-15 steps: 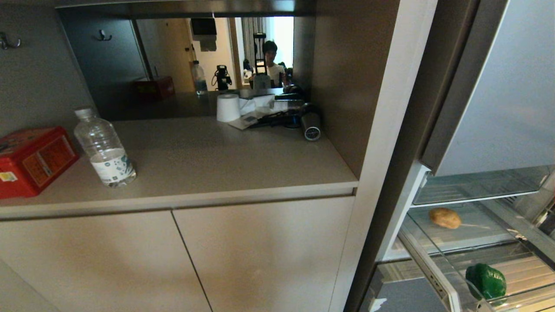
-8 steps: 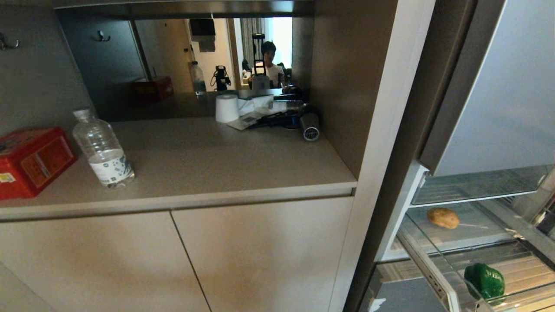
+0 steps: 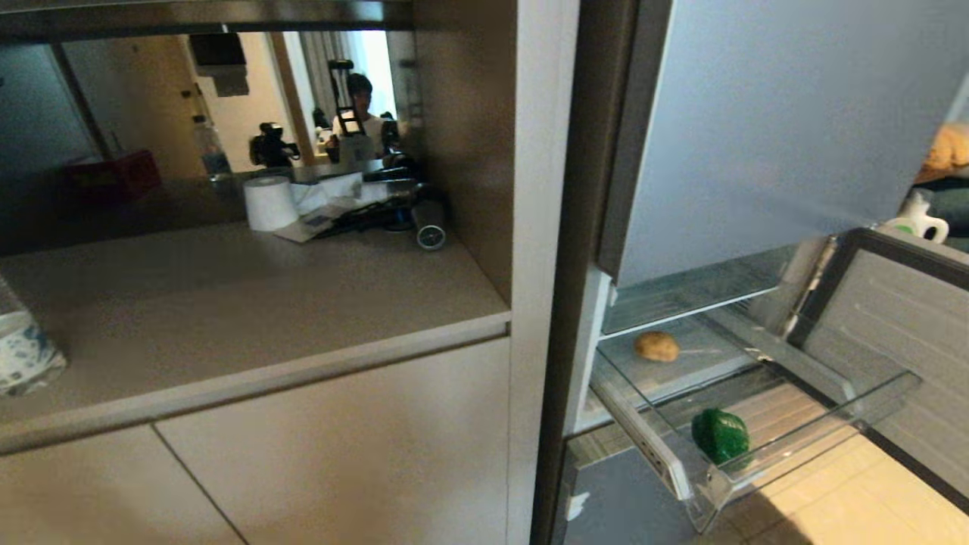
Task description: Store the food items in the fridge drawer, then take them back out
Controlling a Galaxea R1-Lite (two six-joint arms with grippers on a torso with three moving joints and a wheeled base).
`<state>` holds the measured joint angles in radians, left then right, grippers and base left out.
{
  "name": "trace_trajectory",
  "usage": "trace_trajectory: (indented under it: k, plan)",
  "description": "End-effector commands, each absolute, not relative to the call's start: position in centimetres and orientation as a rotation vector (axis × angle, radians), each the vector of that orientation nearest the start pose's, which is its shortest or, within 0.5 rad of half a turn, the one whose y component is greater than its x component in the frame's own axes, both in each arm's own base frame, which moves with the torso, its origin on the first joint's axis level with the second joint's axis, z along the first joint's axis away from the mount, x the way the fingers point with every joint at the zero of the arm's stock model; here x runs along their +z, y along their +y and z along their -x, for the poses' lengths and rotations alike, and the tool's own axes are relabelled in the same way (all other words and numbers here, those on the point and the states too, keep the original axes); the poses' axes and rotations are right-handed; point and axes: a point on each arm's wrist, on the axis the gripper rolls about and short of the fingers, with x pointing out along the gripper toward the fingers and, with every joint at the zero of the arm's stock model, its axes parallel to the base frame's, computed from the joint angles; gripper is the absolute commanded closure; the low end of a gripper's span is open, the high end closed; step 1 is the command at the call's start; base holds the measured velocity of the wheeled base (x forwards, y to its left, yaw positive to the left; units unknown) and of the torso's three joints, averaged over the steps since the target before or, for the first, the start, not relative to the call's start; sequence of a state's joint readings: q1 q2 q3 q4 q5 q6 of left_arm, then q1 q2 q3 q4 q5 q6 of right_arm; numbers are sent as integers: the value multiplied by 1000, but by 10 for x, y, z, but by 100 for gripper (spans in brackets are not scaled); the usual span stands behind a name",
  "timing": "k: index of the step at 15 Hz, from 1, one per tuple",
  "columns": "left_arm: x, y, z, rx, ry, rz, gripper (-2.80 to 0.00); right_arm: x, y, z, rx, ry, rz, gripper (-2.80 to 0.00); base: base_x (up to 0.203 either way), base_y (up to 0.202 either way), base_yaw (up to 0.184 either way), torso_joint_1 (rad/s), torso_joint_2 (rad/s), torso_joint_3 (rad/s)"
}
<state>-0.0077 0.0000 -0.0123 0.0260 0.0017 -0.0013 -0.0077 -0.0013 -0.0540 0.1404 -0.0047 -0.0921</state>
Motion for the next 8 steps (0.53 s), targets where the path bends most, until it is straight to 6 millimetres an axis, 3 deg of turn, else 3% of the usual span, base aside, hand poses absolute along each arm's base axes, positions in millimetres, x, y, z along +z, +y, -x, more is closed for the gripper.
trace_trajectory:
  k: [1,5,8]
  plan:
    - [76,0,24,-5,15,1,0,76,0,27,-8,88,93,0,-1,8,-176,2,2,2]
    - [76,0,24,-6,15,3,0,76,0,28,-7,86,97,0,-1,9,-174,1,0,4]
    - [76,0,24,-6,15,2,0,76,0,28,-5,86,100,0,3,5,-117,3,4,4]
